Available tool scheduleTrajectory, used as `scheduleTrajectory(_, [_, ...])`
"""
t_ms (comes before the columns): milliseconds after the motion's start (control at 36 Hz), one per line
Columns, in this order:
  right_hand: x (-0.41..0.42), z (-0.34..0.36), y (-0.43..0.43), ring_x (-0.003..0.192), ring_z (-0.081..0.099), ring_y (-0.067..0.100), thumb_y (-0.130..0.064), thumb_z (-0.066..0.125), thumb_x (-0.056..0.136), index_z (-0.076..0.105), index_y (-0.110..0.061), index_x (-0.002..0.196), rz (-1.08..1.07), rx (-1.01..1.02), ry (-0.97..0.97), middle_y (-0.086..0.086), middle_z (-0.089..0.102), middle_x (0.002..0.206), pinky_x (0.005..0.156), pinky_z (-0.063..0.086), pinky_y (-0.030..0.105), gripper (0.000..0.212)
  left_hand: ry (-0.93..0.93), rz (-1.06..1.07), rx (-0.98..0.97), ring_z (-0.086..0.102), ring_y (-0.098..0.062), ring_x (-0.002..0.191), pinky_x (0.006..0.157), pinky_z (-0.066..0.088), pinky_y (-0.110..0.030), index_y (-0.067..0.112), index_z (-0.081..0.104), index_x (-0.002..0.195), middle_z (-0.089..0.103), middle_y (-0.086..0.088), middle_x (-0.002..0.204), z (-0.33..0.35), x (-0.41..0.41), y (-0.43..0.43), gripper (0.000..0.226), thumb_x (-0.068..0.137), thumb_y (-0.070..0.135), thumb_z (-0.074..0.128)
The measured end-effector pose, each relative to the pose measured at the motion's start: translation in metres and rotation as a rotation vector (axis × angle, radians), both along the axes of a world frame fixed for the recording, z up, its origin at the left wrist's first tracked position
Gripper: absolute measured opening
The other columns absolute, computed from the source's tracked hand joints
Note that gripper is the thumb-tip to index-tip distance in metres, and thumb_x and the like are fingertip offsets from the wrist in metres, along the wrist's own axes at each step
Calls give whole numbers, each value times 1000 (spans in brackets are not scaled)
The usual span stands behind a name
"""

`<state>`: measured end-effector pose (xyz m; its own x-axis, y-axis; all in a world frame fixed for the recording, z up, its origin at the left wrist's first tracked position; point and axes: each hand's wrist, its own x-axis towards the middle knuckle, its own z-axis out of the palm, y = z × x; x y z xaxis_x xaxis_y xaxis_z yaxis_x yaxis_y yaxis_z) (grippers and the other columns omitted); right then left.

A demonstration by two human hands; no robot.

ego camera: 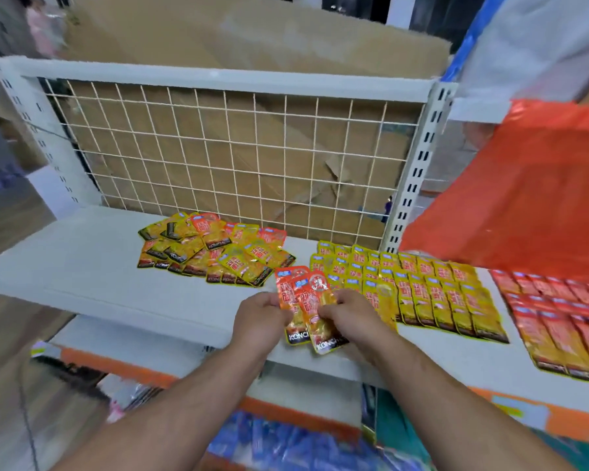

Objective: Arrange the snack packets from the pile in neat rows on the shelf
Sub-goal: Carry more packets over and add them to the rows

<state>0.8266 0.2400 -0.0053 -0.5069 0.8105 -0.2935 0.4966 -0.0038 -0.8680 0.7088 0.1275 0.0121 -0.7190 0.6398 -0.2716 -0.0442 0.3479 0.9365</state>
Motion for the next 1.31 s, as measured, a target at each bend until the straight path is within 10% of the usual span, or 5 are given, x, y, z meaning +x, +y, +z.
scheduleTrajectory(333, [100, -19, -88, 67, 58, 21, -48, 77, 58, 58, -4, 78, -366, -26, 68, 17, 64, 75, 69, 54, 52, 52, -83, -290, -5, 59, -14, 59, 54, 42, -21, 12, 71, 80, 74, -7, 80, -23, 66, -40, 14, 78, -3, 70])
scheduleTrajectory(722, [241, -18, -156, 74, 57, 21, -13, 68, 91, 61, -9, 84, -623, -46, 166, 10, 62, 83, 65, 44, 31, 11, -104, -575, -21, 61, -14, 56, 51, 45, -22, 9, 68, 80, 73, -9, 79, -23, 192, -64, 15, 82, -6, 65])
scheduleTrajectory(1306, [534, 13, -123, 68, 60, 25, -14, 69, 88, 61, -16, 72, -735, 35, 131, 7, 66, 73, 63, 46, 37, 18, -89, -750, 16, 57, -10, 55, 58, 45, -28, 8, 69, 84, 69, 2, 67, 2, 482, -17, 8, 85, 0, 67])
